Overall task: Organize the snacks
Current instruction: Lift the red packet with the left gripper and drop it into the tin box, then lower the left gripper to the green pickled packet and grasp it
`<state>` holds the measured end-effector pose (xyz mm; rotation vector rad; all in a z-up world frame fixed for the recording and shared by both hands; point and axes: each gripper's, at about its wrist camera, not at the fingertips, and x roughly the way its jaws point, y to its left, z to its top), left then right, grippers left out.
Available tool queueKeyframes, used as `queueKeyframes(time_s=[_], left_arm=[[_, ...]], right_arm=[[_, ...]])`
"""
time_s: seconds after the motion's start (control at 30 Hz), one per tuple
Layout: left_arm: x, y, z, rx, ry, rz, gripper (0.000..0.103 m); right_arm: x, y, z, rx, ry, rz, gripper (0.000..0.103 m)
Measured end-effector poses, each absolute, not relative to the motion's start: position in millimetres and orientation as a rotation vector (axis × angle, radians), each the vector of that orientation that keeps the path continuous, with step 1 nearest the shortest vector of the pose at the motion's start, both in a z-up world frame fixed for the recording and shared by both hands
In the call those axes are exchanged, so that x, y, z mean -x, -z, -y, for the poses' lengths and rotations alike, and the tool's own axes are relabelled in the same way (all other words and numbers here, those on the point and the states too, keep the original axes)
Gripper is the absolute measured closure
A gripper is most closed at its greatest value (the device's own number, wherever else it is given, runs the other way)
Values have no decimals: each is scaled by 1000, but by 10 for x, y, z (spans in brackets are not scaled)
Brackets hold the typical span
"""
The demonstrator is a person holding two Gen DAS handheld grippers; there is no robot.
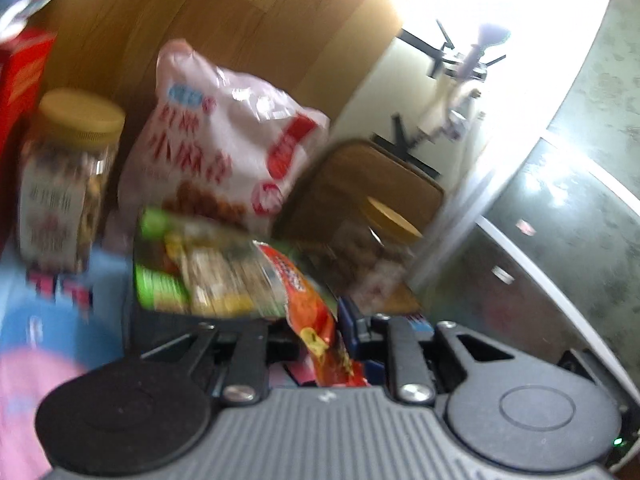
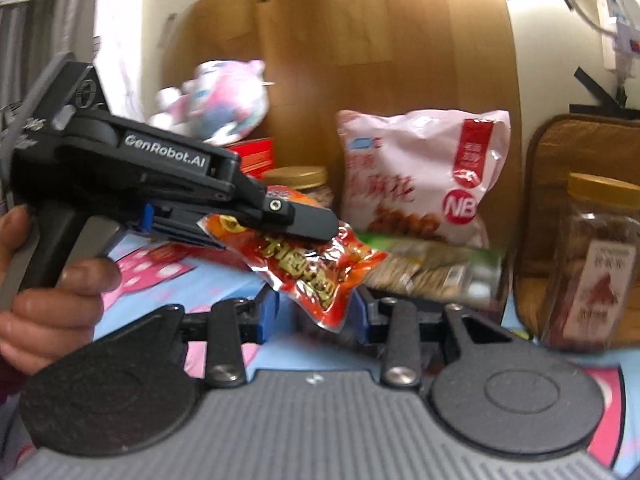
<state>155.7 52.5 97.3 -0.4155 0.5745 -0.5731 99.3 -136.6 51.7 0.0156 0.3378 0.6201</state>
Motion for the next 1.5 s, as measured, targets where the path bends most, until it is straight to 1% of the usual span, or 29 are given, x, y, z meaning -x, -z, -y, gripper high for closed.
queueKeyframes(time_s=[0.03, 0.13, 0.2, 0.27, 0.3, 0.43, 0.57, 0.73, 0.83, 0.9, 0.93, 1.0, 1.07, 1.17, 1.4, 1.5], left_arm=[[-1699, -973, -498, 392, 544, -571, 83], [-2125, -836, -421, 302, 385, -629, 69], [-2315, -679, -406, 267, 295, -688, 69], [-2336, -599, -429, 259, 292, -706, 69], [-2297, -583, -442, 252, 298, -694, 67], [-2132, -615, -482, 237, 293, -669, 67], [-1901, -759, -618, 250, 305, -635, 67], [-1440, -802, -865, 263, 314, -626, 67], [-1122, -694, -1014, 287, 317, -659, 67], [-909, -578, -1116, 325, 321, -693, 61], [-826, -517, -1150, 341, 328, -708, 55], [-663, -385, -1196, 359, 335, -739, 54], [-569, -254, -1191, 374, 341, -775, 54], [-513, -51, -1167, 400, 332, -819, 55], [-403, 39, -1157, 440, 322, -739, 54], [-328, 81, -1096, 393, 317, -678, 54]], right_arm=[[-1173, -530, 1363, -23, -606, -348, 61], [-1624, -459, 1310, -19, -538, -411, 60], [-1747, -384, 1335, -23, -488, -440, 60], [-1704, -334, 1419, -77, -502, -429, 60], [-1662, -322, 1460, -93, -506, -416, 60], [-1409, -276, 1601, -159, -498, -386, 60], [-1187, -255, 1637, -216, -545, -412, 60], [-998, -130, 1543, -296, -710, -572, 59], [-871, -12, 1418, -259, -749, -629, 59], [-793, 39, 1340, -215, -772, -653, 59], [-766, 65, 1289, -190, -786, -667, 59], [-726, 100, 1227, -163, -796, -684, 51], [-726, 130, 1166, -149, -795, -699, 51], [-739, 203, 1082, -134, -808, -709, 44], [-647, 221, 925, -33, -802, -660, 42], [-579, 215, 875, 13, -782, -638, 52]])
